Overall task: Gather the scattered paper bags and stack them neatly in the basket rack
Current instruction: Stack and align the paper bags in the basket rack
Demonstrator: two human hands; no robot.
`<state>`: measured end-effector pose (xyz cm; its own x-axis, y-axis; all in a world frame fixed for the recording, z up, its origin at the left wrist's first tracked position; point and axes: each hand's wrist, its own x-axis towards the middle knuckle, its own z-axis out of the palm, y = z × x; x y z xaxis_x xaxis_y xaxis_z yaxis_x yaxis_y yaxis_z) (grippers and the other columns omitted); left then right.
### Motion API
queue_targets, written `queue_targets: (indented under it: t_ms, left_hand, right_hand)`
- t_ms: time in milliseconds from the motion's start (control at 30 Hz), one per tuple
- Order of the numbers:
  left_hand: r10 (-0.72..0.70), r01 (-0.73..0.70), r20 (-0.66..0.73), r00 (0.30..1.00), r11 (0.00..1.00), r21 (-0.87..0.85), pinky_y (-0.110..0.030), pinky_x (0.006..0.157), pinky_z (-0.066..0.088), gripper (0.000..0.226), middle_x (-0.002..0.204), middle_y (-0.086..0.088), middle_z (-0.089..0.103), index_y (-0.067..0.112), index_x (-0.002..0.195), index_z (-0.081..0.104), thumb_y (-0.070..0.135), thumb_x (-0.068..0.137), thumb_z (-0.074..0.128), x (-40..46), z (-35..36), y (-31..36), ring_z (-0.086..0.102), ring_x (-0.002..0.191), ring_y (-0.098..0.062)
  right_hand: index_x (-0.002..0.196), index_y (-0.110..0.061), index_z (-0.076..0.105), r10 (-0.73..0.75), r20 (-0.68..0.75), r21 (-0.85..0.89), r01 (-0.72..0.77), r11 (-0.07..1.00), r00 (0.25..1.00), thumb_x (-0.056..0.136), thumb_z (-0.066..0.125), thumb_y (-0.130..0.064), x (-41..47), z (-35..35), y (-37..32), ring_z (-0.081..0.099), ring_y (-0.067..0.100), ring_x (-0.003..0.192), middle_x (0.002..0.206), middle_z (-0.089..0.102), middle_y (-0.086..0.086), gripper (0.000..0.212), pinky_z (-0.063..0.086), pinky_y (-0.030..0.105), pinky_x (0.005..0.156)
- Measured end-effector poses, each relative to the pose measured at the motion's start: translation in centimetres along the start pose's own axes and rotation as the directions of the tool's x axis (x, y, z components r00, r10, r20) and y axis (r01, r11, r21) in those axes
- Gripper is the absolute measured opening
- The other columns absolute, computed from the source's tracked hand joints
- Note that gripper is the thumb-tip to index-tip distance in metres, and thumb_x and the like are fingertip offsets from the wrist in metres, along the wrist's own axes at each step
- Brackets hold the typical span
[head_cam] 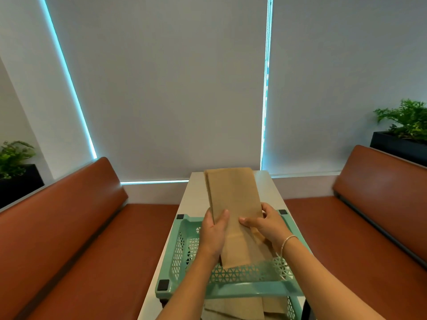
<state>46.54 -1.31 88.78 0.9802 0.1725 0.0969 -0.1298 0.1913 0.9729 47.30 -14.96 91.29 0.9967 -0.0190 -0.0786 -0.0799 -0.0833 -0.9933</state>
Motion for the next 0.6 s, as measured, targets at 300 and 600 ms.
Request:
queue_targets:
  t_ms: [300,600]
  left_hand:
    - [-0.111,0.064,-0.138,0.984,0.951,-0.304,-0.029,0.070,0.048,0.032,0.095,-0.002,0.067,0.017,0.105,0.058,-0.001,0.081,0.066,0.8,-2.3,0.9,0.062,0.086,-0.017]
    - [-0.129,0.123,-0.009,0.992,0.921,0.370,-0.041,0.090,0.052,0.042,0.109,-0.011,0.067,0.008,0.112,0.056,-0.004,0.075,0.073,0.9,-5.3,0.9,0.064,0.096,-0.024]
  right_hand:
    - [0.085,-0.006,0.059,0.041,0.007,0.171,-0.042,0.984,0.999,0.074,0.070,0.003,0.2,-3.4,0.1,0.063,0.028,0.084,0.091,0.066,0.013,0.019,0.052,0.045,0.082]
    - [0.112,-0.007,0.058,0.067,-0.217,0.188,-0.025,0.982,0.974,0.075,0.056,0.018,0.7,-3.0,2.6,0.055,0.026,0.085,0.091,0.058,0.009,0.044,0.050,0.034,0.066]
